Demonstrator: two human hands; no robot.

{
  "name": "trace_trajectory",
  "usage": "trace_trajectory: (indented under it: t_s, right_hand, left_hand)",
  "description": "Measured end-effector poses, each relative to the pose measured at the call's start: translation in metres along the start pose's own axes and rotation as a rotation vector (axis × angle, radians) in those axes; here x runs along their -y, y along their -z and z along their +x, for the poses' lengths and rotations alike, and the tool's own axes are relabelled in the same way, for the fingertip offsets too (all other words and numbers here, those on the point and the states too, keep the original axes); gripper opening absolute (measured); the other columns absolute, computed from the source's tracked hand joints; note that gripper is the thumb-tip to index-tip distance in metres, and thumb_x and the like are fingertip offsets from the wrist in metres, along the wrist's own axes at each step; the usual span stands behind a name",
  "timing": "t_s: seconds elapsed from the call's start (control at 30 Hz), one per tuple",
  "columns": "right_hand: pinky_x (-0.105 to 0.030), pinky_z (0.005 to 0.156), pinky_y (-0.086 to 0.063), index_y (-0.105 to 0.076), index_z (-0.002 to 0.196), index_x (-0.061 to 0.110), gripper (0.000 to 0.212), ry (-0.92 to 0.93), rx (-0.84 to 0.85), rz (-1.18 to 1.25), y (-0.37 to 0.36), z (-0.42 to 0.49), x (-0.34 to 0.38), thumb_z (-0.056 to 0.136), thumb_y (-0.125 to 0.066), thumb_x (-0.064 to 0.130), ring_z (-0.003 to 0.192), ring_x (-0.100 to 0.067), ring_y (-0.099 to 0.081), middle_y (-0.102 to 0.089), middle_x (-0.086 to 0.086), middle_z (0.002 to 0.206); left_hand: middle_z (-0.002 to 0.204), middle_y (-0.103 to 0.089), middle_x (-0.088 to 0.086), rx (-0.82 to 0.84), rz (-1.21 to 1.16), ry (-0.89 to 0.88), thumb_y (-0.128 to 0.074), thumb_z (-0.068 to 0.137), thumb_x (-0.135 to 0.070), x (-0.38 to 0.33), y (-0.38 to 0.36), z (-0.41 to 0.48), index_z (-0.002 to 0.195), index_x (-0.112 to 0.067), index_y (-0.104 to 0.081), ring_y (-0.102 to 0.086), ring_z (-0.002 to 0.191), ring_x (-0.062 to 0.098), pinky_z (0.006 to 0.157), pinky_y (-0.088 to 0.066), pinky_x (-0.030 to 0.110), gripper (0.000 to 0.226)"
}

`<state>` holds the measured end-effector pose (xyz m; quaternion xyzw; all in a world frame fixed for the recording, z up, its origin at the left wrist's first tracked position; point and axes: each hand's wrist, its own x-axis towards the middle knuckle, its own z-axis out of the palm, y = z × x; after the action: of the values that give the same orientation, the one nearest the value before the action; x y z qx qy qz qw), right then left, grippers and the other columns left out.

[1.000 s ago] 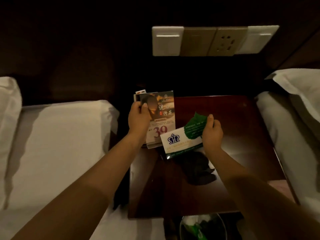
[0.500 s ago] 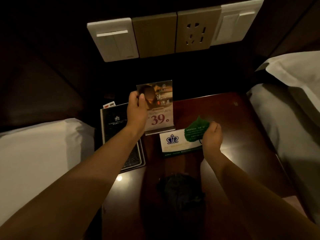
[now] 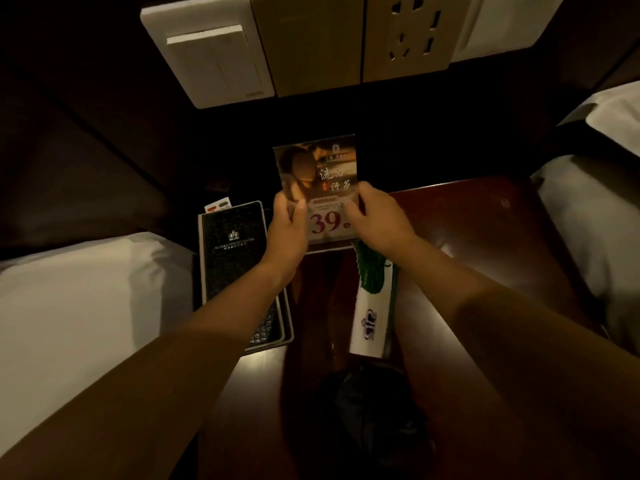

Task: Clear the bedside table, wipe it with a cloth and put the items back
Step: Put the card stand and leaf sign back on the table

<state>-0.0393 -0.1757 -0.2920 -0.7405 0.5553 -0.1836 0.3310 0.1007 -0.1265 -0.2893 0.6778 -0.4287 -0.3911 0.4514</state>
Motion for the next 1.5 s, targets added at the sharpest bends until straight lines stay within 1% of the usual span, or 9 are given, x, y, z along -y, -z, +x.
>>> trace_trajectory:
  t_s: [0.1, 0.2, 0.43, 0.73, 0.83, 1.1, 1.23, 1.37, 1.5]
  right_hand:
    - [-0.045, 0.067, -0.051, -0.046, 0.089, 0.007, 0.028, -0.042, 0.029, 0.107, -0.002, 0.006, 0.004, 0.095, -0.043, 0.034, 0.075, -0.028, -0.059, -0.058, -0.013, 0.084]
    - [-0.038, 0.063, -0.045, -0.049, 0.087, 0.008, 0.026, -0.017, 0.013, 0.109, 0.002, 0.014, 0.008, 0.096, -0.044, 0.032, 0.072, -0.024, -0.054, -0.054, -0.011, 0.080]
    - [-0.034, 0.081, -0.046, -0.052, 0.099, 0.005, 0.014, -0.003, -0.003, 0.159, -0.005, 0.017, 0.013, 0.096, -0.047, 0.018, 0.089, -0.018, -0.050, -0.058, -0.015, 0.105]
    - [-0.033, 0.081, -0.043, -0.049, 0.118, 0.006, 0.022, -0.077, -0.032, 0.146, -0.014, 0.019, 0.009, 0.098, -0.043, 0.014, 0.101, -0.028, -0.053, -0.054, -0.018, 0.121]
    - [-0.032, 0.077, -0.043, -0.051, 0.115, 0.007, 0.020, -0.085, -0.046, 0.149, -0.015, 0.019, 0.007, 0.098, -0.043, 0.016, 0.090, -0.022, -0.049, -0.056, -0.017, 0.120]
    - [-0.034, 0.087, -0.047, -0.048, 0.123, 0.006, 0.030, -0.135, -0.095, 0.184, -0.005, 0.011, 0.008, 0.097, -0.047, 0.020, 0.104, -0.027, -0.056, -0.057, -0.016, 0.120]
    - [-0.027, 0.077, -0.043, -0.053, 0.118, 0.006, 0.025, -0.123, -0.074, 0.175, 0.004, -0.003, 0.000, 0.095, -0.049, 0.017, 0.097, -0.023, -0.057, -0.061, -0.015, 0.112]
    - [-0.026, 0.083, -0.043, -0.059, 0.113, 0.010, 0.023, -0.074, 0.096, 0.215, 0.011, -0.024, -0.005, 0.095, -0.047, 0.018, 0.107, -0.023, -0.059, -0.064, -0.012, 0.114]
    - [-0.023, 0.089, -0.039, -0.058, 0.120, 0.010, 0.028, -0.086, 0.245, 0.301, 0.013, -0.040, -0.003, 0.097, -0.042, 0.014, 0.111, -0.015, -0.052, -0.058, -0.010, 0.126]
  left_hand:
    - [0.095, -0.053, -0.008, -0.017, 0.031, -0.015, -0.036, 0.100, -0.018, 0.001, 0.004, 0.004, 0.111, -0.013, -0.041, -0.056, 0.085, 0.001, 0.065, -0.053, 0.009, 0.013]
    - [0.098, -0.054, -0.005, -0.023, 0.041, -0.037, -0.038, 0.100, -0.016, -0.001, 0.010, 0.010, 0.120, -0.009, -0.043, -0.057, 0.090, 0.007, 0.071, -0.052, 0.014, 0.022]
    - [0.114, -0.052, -0.004, -0.047, 0.104, -0.079, -0.040, 0.099, -0.012, 0.003, 0.016, 0.013, 0.126, -0.008, -0.040, -0.050, 0.107, 0.011, 0.078, -0.042, 0.011, 0.027]
    - [0.124, -0.055, 0.012, -0.109, 0.208, -0.075, -0.040, 0.098, -0.007, 0.000, 0.006, 0.016, 0.126, -0.008, -0.041, -0.053, 0.112, 0.025, 0.089, -0.043, 0.030, 0.028]
    - [0.125, -0.055, 0.013, -0.120, 0.204, -0.054, -0.041, 0.098, -0.008, -0.003, 0.003, 0.016, 0.127, -0.007, -0.041, -0.053, 0.114, 0.026, 0.090, -0.042, 0.030, 0.029]
    - [0.141, -0.041, 0.015, -0.215, 0.143, 0.087, -0.046, 0.095, -0.005, -0.014, 0.006, -0.002, 0.139, -0.005, -0.031, -0.042, 0.130, 0.024, 0.111, -0.036, 0.033, 0.047]
    - [0.131, -0.052, 0.012, -0.306, 0.030, 0.246, -0.044, 0.097, -0.022, -0.025, -0.002, -0.049, 0.135, -0.007, -0.038, -0.052, 0.116, 0.019, 0.096, -0.043, 0.027, 0.041]
    - [0.124, -0.056, 0.003, -0.152, -0.042, 0.384, -0.054, 0.088, -0.046, -0.031, -0.033, -0.107, 0.131, -0.013, -0.045, -0.055, 0.114, 0.019, 0.095, -0.046, 0.033, 0.055]
    - [0.121, -0.057, 0.009, 0.015, 0.010, 0.450, -0.065, 0.082, -0.018, -0.027, -0.057, -0.122, 0.121, -0.015, -0.045, -0.060, 0.105, 0.023, 0.081, -0.052, 0.033, 0.045]
